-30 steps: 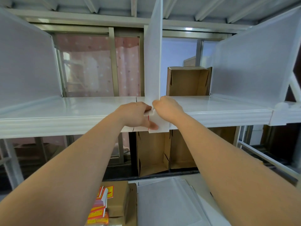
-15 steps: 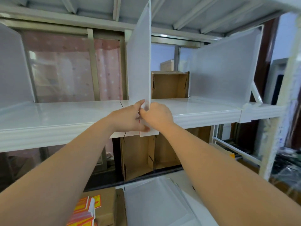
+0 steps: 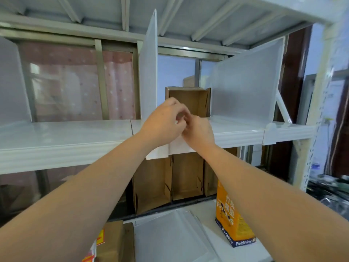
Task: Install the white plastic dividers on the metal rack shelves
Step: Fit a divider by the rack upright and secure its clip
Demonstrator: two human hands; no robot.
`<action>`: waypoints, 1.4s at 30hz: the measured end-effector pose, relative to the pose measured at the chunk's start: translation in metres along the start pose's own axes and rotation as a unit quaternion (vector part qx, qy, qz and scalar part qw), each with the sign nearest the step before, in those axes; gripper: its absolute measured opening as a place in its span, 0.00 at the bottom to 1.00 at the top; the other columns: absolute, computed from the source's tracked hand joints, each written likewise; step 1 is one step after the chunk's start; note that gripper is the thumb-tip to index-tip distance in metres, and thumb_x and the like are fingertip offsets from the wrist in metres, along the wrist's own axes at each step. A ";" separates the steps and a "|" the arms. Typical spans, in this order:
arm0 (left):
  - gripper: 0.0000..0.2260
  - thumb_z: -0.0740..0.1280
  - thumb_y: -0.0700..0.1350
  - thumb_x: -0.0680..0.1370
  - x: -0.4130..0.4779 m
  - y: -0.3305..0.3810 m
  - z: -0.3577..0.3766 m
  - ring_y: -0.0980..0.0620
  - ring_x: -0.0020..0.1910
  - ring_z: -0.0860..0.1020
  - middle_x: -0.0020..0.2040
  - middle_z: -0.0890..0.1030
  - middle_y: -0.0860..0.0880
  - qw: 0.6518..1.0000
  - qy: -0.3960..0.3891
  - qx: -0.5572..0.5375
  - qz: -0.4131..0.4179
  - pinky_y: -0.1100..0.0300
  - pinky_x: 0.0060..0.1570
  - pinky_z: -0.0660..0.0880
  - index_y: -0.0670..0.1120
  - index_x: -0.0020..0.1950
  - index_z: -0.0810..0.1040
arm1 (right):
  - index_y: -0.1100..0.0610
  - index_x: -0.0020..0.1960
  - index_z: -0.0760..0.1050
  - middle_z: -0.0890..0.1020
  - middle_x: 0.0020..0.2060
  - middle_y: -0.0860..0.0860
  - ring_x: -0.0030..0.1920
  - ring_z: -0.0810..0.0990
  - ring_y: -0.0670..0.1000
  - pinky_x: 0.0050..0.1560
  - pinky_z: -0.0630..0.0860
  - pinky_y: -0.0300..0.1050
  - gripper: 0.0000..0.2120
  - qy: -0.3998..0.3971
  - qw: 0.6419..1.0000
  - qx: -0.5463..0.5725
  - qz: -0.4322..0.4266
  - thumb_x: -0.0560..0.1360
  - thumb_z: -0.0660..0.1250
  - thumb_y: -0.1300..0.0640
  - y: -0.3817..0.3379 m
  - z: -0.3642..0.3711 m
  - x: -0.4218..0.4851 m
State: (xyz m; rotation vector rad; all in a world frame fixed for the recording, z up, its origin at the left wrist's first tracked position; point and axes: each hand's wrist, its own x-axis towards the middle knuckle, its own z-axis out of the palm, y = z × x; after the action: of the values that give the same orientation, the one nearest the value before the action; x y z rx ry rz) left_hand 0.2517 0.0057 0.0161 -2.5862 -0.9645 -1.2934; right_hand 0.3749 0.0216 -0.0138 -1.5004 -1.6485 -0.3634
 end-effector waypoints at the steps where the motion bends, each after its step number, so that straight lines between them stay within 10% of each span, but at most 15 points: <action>1: 0.09 0.61 0.42 0.77 0.007 0.007 0.008 0.55 0.48 0.74 0.52 0.72 0.53 1.000 -0.012 -0.001 0.001 0.64 0.48 0.71 0.50 0.52 0.79 | 0.56 0.45 0.77 0.80 0.33 0.51 0.34 0.77 0.52 0.38 0.75 0.47 0.11 0.018 1.000 -0.004 0.010 0.77 0.57 0.54 0.012 -0.008 0.001; 15: 0.21 0.66 0.44 0.76 0.093 0.111 0.172 0.50 0.65 0.71 0.67 0.72 0.48 0.990 -0.136 -0.006 -0.039 0.60 0.59 0.67 0.47 0.68 0.68 | 0.51 0.61 0.74 0.77 0.57 0.49 0.60 0.71 0.48 0.55 0.70 0.42 0.13 0.132 0.989 -0.060 0.020 0.78 0.60 0.54 0.201 -0.111 0.019; 22: 0.29 0.69 0.55 0.73 0.120 0.131 0.234 0.49 0.63 0.73 0.68 0.72 0.48 0.984 -0.158 0.056 -0.058 0.55 0.60 0.71 0.49 0.71 0.67 | 0.51 0.60 0.64 0.69 0.57 0.53 0.48 0.71 0.48 0.49 0.70 0.39 0.18 0.164 0.981 0.013 0.101 0.74 0.66 0.56 0.258 -0.114 0.028; 32: 0.20 0.64 0.60 0.75 0.159 0.119 0.269 0.51 0.46 0.75 0.54 0.79 0.49 0.967 -0.203 0.135 -0.077 0.58 0.45 0.72 0.49 0.61 0.75 | 0.57 0.62 0.72 0.79 0.54 0.55 0.56 0.77 0.55 0.54 0.70 0.47 0.22 -0.044 0.966 0.195 0.161 0.80 0.53 0.43 0.287 -0.123 0.059; 42: 0.33 0.72 0.61 0.67 0.171 0.109 0.280 0.49 0.54 0.76 0.60 0.76 0.52 0.949 -0.253 0.154 -0.111 0.55 0.50 0.74 0.52 0.68 0.69 | 0.60 0.39 0.70 0.72 0.41 0.55 0.42 0.70 0.51 0.44 0.70 0.43 0.08 -0.198 0.948 0.122 0.219 0.77 0.58 0.65 0.280 -0.113 0.078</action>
State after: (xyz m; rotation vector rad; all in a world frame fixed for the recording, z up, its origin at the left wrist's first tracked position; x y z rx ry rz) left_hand 0.5822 0.1009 -0.0135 -2.6492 -1.4369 -0.4399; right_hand 0.6826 0.0602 0.0206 -1.7623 -1.5223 0.3957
